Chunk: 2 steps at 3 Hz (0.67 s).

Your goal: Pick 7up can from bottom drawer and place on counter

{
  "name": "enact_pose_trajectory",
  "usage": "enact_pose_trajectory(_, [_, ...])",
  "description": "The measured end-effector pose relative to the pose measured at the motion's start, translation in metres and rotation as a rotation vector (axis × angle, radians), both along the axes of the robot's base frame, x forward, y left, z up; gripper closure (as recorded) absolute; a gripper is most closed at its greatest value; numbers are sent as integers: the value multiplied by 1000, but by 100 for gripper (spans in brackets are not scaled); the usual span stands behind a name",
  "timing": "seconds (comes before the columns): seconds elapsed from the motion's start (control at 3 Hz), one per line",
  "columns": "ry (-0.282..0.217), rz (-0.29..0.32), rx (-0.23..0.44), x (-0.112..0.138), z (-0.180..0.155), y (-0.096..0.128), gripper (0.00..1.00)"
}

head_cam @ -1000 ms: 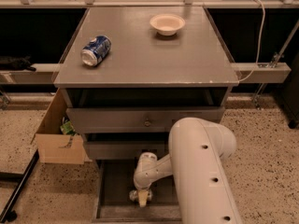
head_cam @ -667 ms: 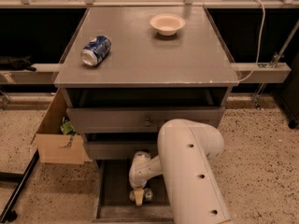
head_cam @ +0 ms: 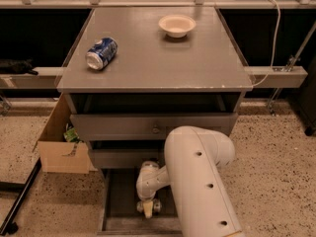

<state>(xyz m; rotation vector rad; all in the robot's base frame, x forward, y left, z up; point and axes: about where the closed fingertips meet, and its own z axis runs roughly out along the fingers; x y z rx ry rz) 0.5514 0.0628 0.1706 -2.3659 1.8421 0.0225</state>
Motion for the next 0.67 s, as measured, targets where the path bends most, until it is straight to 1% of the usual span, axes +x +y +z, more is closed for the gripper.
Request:
enact_pose_trajectory(0.33, [60,-33,20,-20,-9,-32,0])
enact_pose_trajectory(0.67, [69,-43,25,-21,-17,-35,0])
